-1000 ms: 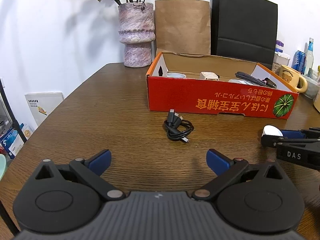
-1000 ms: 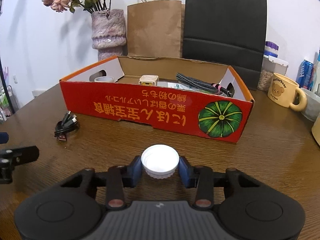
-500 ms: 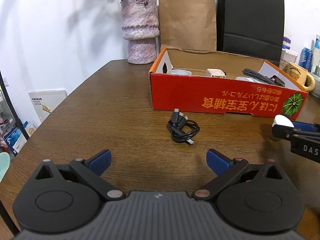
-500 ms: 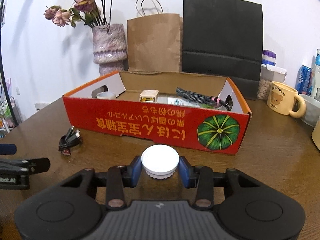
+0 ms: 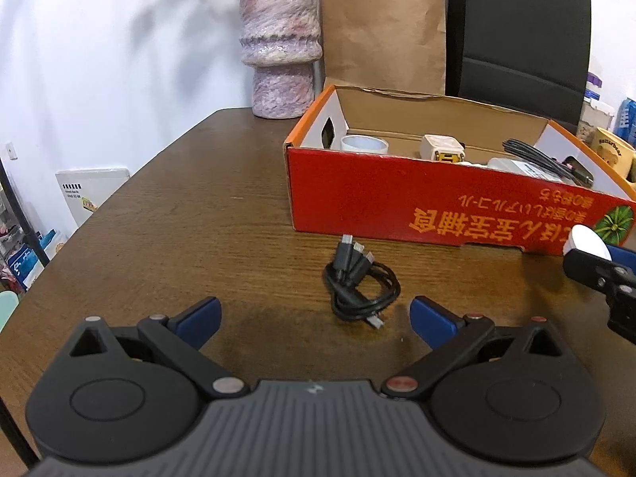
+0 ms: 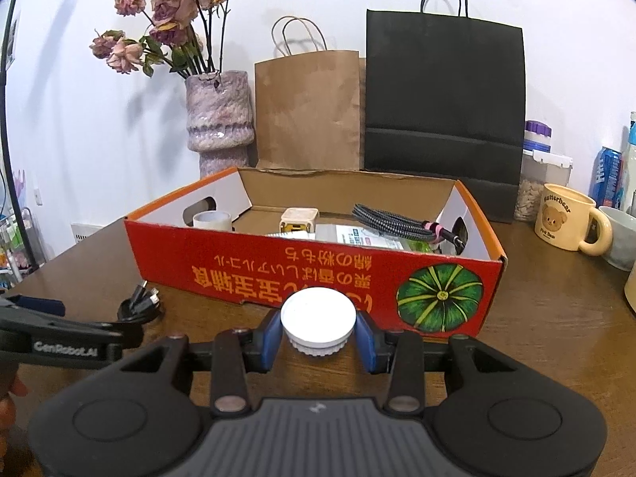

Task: Organize rigid objects
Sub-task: 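Grasp the small black cable with the left tool while the right tool holds the cap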

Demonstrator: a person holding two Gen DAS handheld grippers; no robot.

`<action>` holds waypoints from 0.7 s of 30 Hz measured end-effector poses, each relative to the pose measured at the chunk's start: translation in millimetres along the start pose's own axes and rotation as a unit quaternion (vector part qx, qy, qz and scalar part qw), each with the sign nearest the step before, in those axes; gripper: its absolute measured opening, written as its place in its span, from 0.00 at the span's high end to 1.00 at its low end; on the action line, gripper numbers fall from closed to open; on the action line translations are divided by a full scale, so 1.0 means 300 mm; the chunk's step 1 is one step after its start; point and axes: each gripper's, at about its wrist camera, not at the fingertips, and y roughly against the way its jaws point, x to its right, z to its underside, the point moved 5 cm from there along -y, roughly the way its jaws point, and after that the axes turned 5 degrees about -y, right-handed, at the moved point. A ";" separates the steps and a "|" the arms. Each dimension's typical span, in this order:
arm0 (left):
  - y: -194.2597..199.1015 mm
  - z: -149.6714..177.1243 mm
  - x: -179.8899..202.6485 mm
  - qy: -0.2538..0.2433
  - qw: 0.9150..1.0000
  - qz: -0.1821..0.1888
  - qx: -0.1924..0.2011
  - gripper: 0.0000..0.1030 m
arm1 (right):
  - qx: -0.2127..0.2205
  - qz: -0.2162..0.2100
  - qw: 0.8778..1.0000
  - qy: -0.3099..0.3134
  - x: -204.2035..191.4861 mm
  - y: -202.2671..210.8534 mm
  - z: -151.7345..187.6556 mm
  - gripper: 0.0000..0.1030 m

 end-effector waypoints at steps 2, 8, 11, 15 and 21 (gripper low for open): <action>-0.014 -0.006 0.006 -0.003 1.000 -0.004 -0.003 0.00 | 0.002 -0.001 1.000 0.000 -0.001 0.000 -0.001 0.62; -0.045 -0.034 0.017 0.005 1.000 0.001 0.000 0.02 | 0.004 -0.004 1.000 -0.001 0.001 0.003 -0.001 0.62; -0.056 -0.038 0.030 0.003 1.000 0.003 -0.002 0.08 | 0.004 -0.005 1.000 -0.001 0.001 0.005 0.002 0.62; -0.066 -0.045 0.034 0.005 1.000 -0.003 -0.002 0.16 | 0.005 -0.004 1.000 -0.001 0.001 0.006 0.002 0.62; -0.060 -0.042 0.042 -0.001 1.000 0.007 0.001 0.31 | 0.007 -0.003 1.000 0.001 -0.004 0.010 0.006 0.62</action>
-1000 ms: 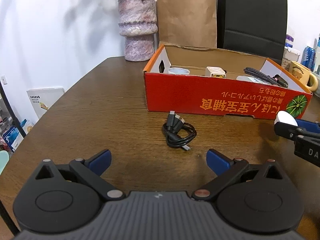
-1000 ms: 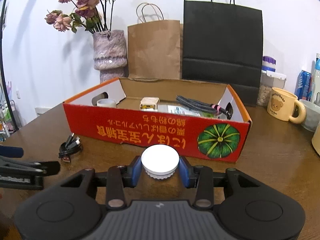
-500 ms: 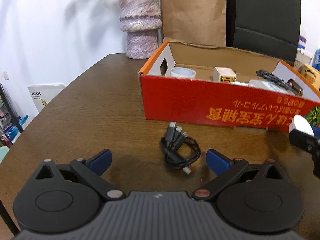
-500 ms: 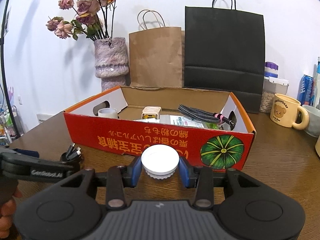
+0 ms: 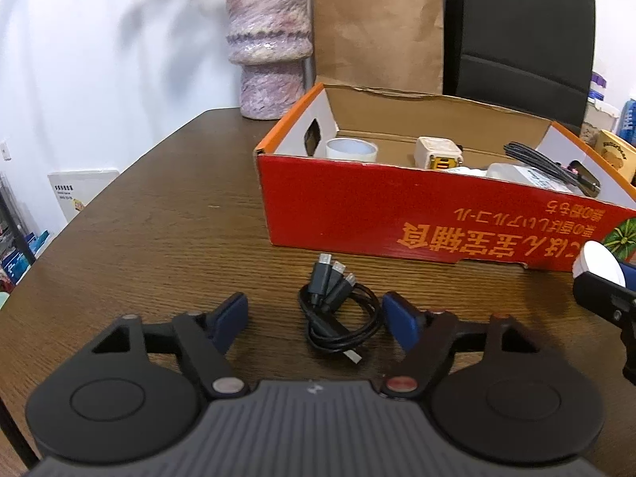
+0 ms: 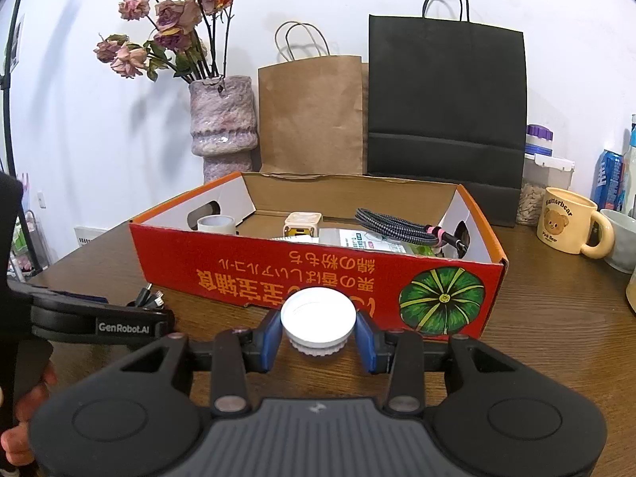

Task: Organize rigid objects
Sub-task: 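Grasp the small black cable with the left tool while the right tool holds the cap, then carry the black cable and white cap over the red box with both tools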

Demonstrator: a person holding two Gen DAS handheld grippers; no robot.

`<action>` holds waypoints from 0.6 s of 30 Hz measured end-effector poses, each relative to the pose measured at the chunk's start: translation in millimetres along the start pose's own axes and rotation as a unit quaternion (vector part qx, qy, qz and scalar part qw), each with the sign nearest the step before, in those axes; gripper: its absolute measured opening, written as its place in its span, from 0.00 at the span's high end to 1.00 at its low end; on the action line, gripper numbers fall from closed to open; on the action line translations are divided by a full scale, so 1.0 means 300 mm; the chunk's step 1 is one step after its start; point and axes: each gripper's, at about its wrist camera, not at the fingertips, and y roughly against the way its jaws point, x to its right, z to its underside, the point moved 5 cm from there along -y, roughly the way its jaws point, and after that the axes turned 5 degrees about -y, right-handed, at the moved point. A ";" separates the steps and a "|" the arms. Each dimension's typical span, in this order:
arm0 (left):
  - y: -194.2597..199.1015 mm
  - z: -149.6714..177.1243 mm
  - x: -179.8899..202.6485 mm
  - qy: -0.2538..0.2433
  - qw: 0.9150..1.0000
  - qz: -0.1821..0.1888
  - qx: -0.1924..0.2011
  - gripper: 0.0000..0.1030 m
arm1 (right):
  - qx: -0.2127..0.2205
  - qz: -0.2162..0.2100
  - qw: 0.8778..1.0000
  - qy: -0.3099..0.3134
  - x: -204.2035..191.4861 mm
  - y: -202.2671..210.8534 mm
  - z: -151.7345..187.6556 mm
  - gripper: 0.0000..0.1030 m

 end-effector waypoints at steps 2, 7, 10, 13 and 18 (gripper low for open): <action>0.008 0.002 0.004 -0.004 1.000 0.005 0.003 0.38 | 0.001 0.001 1.000 -0.001 -0.001 0.003 0.002 0.62; 0.024 0.006 0.016 -0.011 1.000 0.015 0.009 0.58 | 0.003 0.003 1.000 -0.001 -0.001 0.010 0.005 0.62; 0.030 0.008 0.018 -0.012 1.000 0.014 0.010 0.58 | 0.004 0.003 1.000 0.000 -0.001 0.013 0.006 0.62; 0.036 0.009 0.014 -0.008 1.000 0.014 0.011 0.59 | 0.006 0.004 1.000 0.000 0.001 0.016 0.005 0.62; 0.050 0.006 0.016 -0.009 1.000 0.010 0.018 0.60 | 0.008 0.005 1.000 0.001 0.000 0.021 0.003 0.62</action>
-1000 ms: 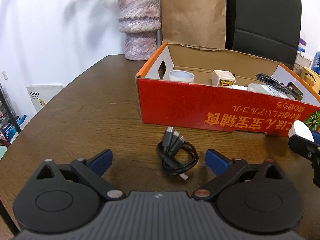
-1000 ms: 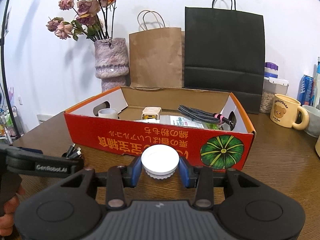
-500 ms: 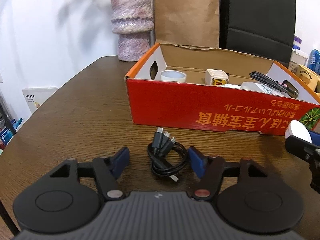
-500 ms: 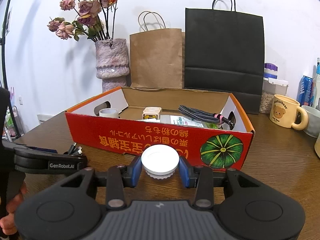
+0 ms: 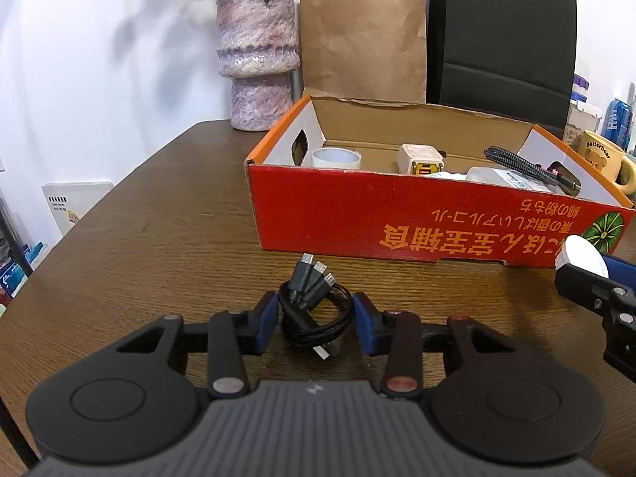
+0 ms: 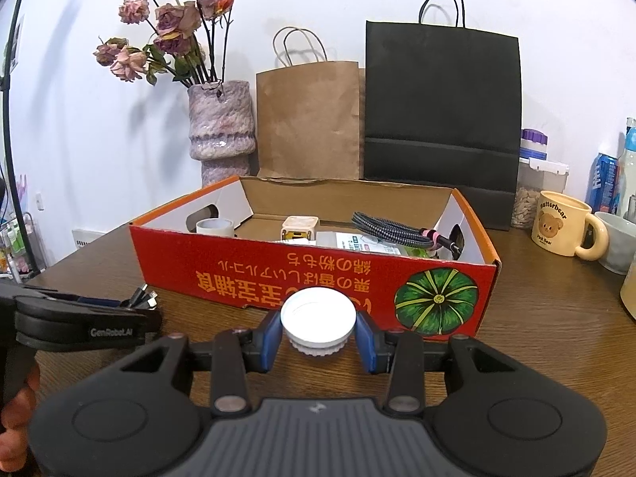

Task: Organize rigid objects
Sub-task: 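Carry the black cable and white cap over the red box with both tools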

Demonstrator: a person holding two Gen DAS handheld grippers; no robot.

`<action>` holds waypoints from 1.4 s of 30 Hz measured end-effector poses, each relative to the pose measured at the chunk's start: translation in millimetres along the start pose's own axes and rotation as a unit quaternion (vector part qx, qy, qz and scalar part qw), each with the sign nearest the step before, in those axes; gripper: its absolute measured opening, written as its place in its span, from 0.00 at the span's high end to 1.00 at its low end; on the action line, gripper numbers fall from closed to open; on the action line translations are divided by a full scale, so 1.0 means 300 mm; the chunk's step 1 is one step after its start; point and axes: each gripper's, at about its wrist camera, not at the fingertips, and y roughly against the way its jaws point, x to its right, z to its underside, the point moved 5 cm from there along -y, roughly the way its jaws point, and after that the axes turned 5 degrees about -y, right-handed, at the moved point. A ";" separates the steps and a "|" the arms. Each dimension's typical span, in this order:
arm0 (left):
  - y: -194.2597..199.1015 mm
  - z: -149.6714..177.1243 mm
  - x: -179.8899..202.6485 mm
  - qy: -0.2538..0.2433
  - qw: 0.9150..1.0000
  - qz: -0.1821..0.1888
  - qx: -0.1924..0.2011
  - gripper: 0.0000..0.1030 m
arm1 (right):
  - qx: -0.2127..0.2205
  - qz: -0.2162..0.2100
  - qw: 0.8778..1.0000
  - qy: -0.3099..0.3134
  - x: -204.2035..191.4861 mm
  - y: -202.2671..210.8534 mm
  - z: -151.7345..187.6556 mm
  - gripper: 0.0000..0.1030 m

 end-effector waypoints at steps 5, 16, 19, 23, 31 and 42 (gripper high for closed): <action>0.016 -0.005 0.001 0.003 1.000 0.002 0.006 0.60 | 0.003 0.004 1.000 -0.001 0.002 0.004 -0.002 0.62; 0.066 -0.013 0.016 0.009 1.000 0.005 0.023 0.60 | 0.013 0.003 1.000 -0.009 0.006 0.023 -0.012 0.62; 0.081 -0.016 0.023 0.009 1.000 0.011 0.028 0.61 | 0.018 0.001 1.000 -0.008 0.002 0.033 -0.017 0.62; 0.098 -0.027 0.036 0.009 0.999 0.017 0.035 0.61 | 0.024 0.000 1.000 -0.007 -0.003 0.043 -0.025 0.62; 0.123 -0.069 0.058 0.011 0.999 0.024 0.046 0.61 | 0.042 -0.001 0.999 -0.010 -0.007 0.062 -0.068 0.62; 0.142 -0.163 0.077 0.016 0.997 0.029 0.070 0.61 | 0.066 -0.003 0.998 -0.007 -0.005 0.064 -0.152 0.62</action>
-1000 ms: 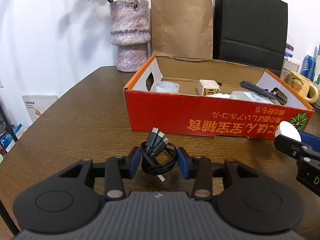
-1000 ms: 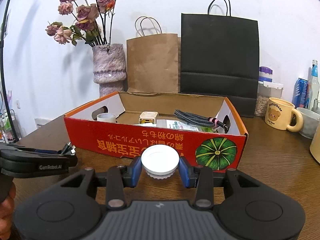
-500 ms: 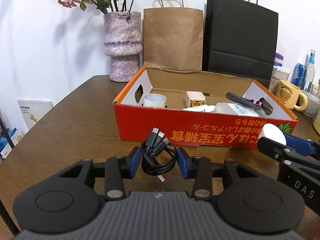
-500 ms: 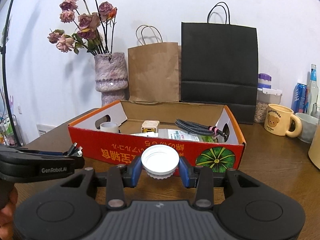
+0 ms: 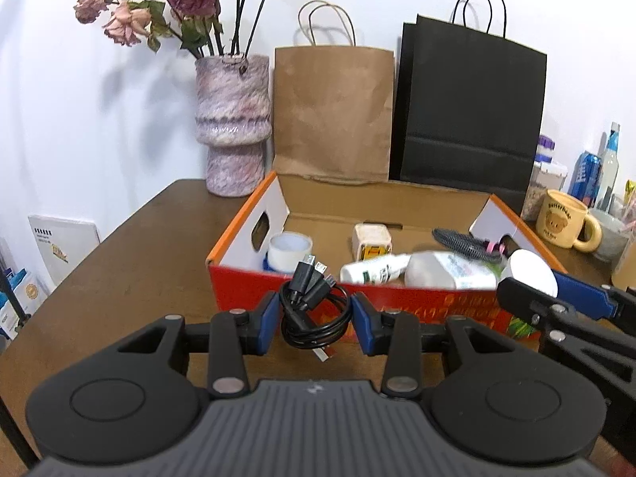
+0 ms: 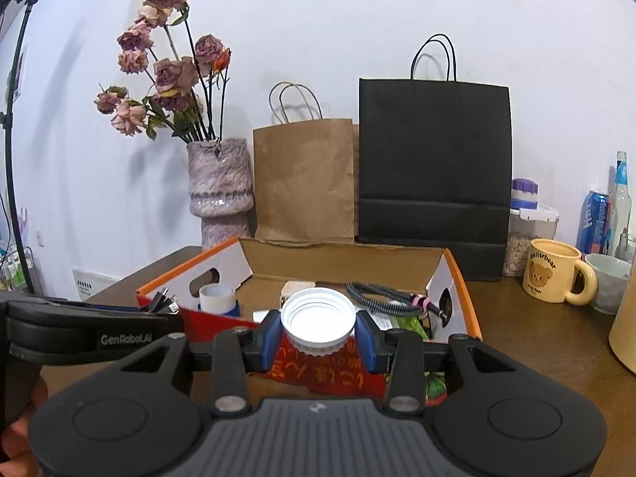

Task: Organize rigid objects
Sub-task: 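Carry the black cable and white cap over the red box with both tools, then lower both tools into the box and open them to release cable and cap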

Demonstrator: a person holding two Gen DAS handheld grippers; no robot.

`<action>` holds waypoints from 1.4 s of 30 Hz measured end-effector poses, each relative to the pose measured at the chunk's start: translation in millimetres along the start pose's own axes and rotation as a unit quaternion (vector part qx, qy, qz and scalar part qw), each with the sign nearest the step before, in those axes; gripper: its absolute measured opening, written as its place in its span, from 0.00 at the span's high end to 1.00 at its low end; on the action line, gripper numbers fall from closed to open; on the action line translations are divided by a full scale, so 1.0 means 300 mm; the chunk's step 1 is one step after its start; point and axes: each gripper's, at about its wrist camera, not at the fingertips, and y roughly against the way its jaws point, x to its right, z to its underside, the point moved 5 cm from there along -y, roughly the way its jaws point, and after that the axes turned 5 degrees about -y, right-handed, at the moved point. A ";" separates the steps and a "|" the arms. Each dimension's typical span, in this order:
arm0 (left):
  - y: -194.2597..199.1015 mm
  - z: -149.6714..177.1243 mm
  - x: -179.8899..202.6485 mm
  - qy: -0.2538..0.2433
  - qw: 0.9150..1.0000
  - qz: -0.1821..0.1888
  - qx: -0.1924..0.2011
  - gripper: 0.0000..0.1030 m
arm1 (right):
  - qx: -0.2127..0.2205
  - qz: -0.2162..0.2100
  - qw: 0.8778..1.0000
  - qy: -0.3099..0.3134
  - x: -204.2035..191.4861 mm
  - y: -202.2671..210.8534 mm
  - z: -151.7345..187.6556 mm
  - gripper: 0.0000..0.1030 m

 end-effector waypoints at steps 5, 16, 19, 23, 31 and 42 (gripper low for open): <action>-0.019 -0.036 0.013 0.008 1.000 0.003 0.011 0.61 | 0.010 0.002 1.000 -0.005 0.004 -0.021 -0.032 0.62; -0.084 -0.116 0.026 0.027 0.999 0.000 0.028 0.61 | 0.030 0.009 0.999 -0.026 0.049 -0.088 -0.092 0.62; -0.112 -0.131 0.026 0.031 0.999 0.000 0.028 0.61 | 0.029 0.010 0.999 -0.031 0.065 -0.116 -0.101 0.62; -0.149 -0.151 0.025 0.036 0.999 -0.001 0.027 0.61 | 0.026 0.011 0.999 -0.036 0.085 -0.154 -0.111 0.62; -0.231 -0.190 0.026 0.037 0.999 -0.003 0.026 0.61 | 0.024 0.009 0.999 -0.033 0.104 -0.240 -0.132 0.62; -0.329 -0.229 0.025 0.025 0.999 -0.008 0.028 0.61 | 0.014 0.001 1.000 -0.022 0.107 -0.363 -0.145 0.62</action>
